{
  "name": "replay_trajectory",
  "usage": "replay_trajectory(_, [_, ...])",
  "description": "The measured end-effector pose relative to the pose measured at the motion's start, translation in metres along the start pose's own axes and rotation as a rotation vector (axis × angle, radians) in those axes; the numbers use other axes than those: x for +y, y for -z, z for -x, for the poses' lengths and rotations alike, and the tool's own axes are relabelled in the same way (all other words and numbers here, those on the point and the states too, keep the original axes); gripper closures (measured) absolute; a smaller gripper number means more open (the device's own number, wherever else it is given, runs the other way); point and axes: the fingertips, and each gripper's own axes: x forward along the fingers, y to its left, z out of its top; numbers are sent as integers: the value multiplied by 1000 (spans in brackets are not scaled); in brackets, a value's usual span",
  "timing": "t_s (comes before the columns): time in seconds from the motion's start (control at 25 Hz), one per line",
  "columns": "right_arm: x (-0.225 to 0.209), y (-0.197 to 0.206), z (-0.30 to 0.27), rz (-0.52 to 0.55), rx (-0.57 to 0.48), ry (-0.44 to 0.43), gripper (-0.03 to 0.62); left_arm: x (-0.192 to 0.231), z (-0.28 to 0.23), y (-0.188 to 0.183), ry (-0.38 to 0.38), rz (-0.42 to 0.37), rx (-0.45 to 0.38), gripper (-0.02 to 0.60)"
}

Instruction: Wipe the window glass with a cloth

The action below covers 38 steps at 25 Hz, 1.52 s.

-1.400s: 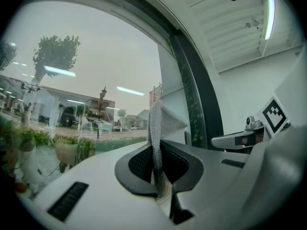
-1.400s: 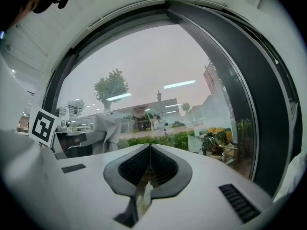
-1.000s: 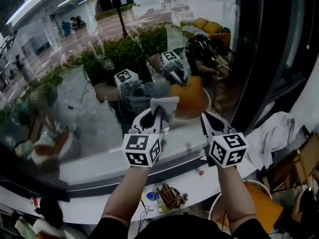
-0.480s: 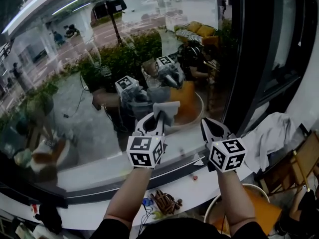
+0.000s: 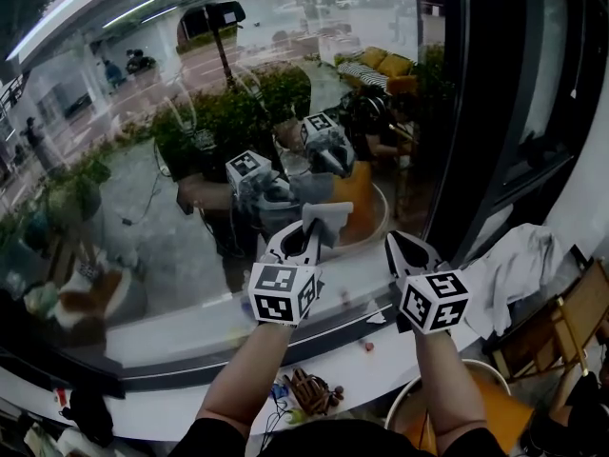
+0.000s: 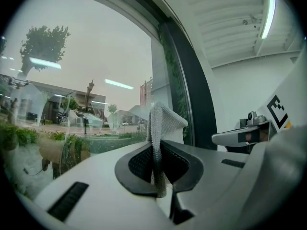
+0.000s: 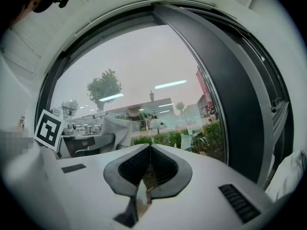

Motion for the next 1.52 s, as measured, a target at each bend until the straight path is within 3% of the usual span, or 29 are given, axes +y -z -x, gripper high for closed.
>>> replay_trajectory(0.12, [-2, -2, -3, 1, 1, -3, 565, -3, -4, -2, 8, 4, 0, 565])
replay_trajectory(0.32, [-62, 4, -10, -17, 9, -19, 566, -34, -56, 10, 8, 1, 19, 565])
replay_trajectory(0.52, [-2, 1, -11, -11, 9, -18, 565, 1, -3, -2, 20, 40, -23, 565])
replay_trajectory(0.72, [-37, 16, -18, -41, 21, -70, 566, -19, -19, 15, -26, 31, -8, 565])
replay_trajectory(0.96, [8, 38, -30, -63, 53, -164, 565, 4, 47, 25, -114, 31, -3, 565])
replay_trajectory(1.16, [25, 70, -30, -96, 86, -248, 565, 4, 92, 56, -213, 52, 34, 565])
replay_trajectory(1.52, [175, 121, -1, -106, 144, -402, 566, 41, 273, 110, -383, 171, 70, 565])
